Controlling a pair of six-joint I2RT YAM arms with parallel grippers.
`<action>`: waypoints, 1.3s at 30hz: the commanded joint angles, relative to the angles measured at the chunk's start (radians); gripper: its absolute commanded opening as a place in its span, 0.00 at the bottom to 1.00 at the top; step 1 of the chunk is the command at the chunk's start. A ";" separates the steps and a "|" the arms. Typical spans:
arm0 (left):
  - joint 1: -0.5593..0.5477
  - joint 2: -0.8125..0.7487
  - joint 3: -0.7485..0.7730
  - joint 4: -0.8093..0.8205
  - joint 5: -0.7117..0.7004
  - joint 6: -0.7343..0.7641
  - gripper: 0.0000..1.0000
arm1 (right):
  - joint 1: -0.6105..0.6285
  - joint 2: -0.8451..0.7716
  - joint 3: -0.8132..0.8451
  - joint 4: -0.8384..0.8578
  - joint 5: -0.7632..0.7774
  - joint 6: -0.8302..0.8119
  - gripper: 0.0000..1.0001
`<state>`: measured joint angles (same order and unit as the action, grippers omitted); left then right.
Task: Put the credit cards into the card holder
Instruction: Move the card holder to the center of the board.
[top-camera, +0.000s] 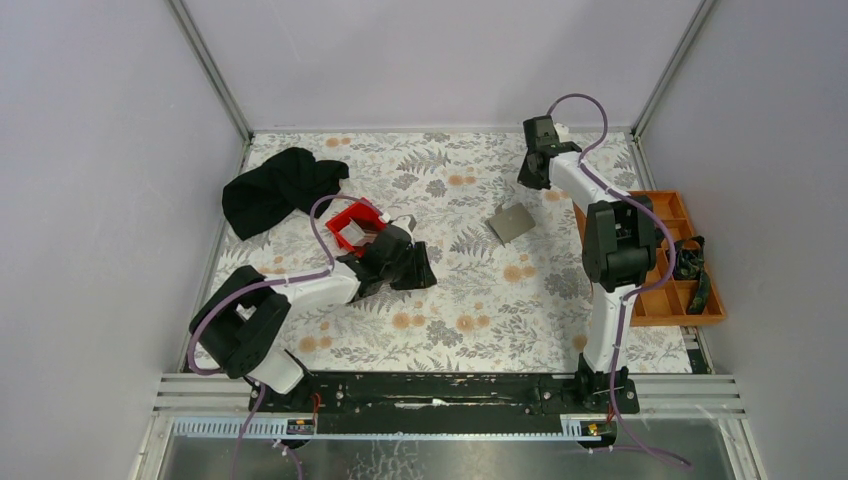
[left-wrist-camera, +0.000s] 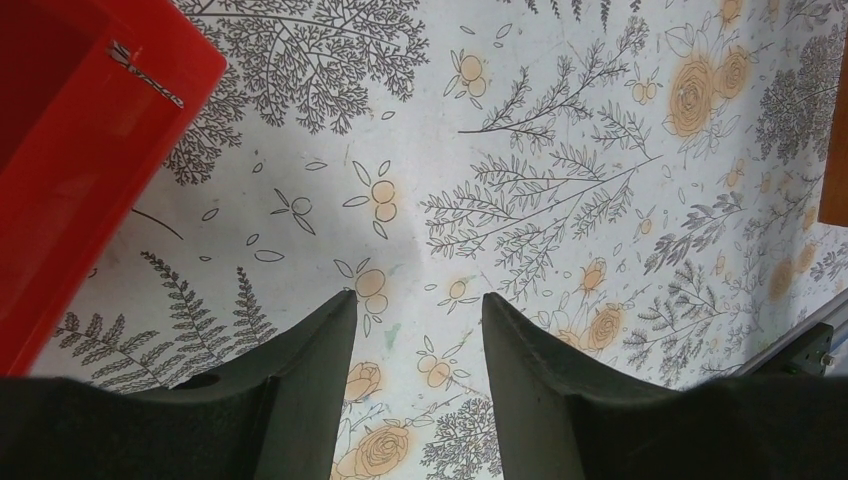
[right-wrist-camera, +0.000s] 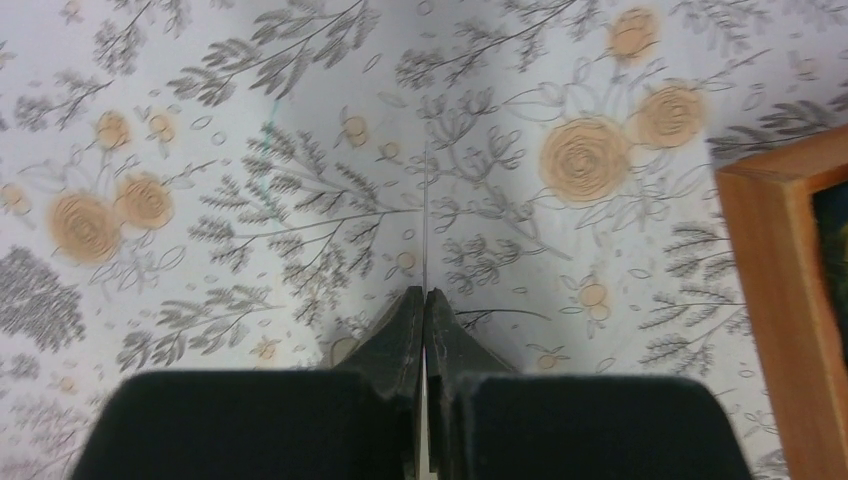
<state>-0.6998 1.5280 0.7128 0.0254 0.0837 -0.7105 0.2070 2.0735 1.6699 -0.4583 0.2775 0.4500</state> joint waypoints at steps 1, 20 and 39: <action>-0.004 0.019 -0.002 0.041 -0.006 -0.006 0.56 | -0.001 -0.006 0.024 0.007 -0.129 0.005 0.00; -0.059 0.027 -0.022 0.119 -0.025 -0.075 0.56 | 0.035 -0.136 -0.170 -0.006 -0.325 -0.009 0.00; -0.138 0.078 -0.005 0.265 -0.062 -0.179 0.56 | 0.166 -0.273 -0.225 -0.015 -0.296 -0.071 0.00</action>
<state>-0.8261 1.5940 0.6983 0.1879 0.0593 -0.8593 0.3698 1.8751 1.4227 -0.4778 -0.0448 0.4294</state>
